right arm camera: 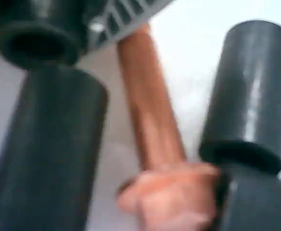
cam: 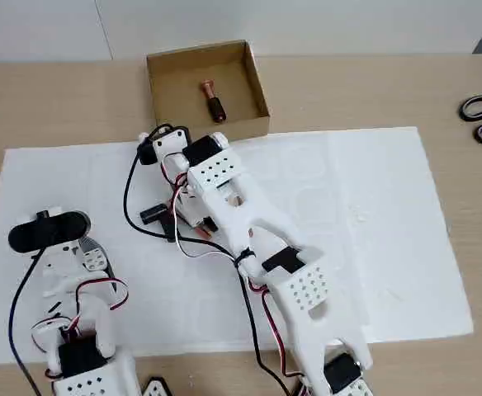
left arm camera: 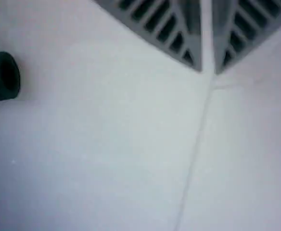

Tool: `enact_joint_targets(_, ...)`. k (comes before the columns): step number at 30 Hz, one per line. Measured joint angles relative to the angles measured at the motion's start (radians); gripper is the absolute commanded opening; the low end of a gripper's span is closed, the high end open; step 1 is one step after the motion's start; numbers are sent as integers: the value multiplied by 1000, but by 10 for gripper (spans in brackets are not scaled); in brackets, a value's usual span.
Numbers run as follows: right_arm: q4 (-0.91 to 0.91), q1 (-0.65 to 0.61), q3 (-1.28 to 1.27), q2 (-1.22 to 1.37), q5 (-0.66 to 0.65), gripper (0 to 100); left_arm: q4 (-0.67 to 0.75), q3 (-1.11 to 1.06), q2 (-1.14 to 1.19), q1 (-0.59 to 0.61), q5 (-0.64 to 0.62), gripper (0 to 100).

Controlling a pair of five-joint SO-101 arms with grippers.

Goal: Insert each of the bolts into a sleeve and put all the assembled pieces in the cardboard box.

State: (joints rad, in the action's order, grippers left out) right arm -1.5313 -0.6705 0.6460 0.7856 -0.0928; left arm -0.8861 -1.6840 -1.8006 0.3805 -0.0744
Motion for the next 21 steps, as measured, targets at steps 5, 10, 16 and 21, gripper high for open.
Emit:
enact_joint_targets(5,0,3,0,2,0,5,0,0,0,0,0,10)
enact_joint_targets(10,-31,6,25,5,0,5,0,0,0,0,0,10)
enact_joint_targets(16,-123,0,97,3,2,5,0,0,0,0,0,10)
enact_joint_targets(21,-133,20,97,-69,2,4,0,0,0,0,0,10)
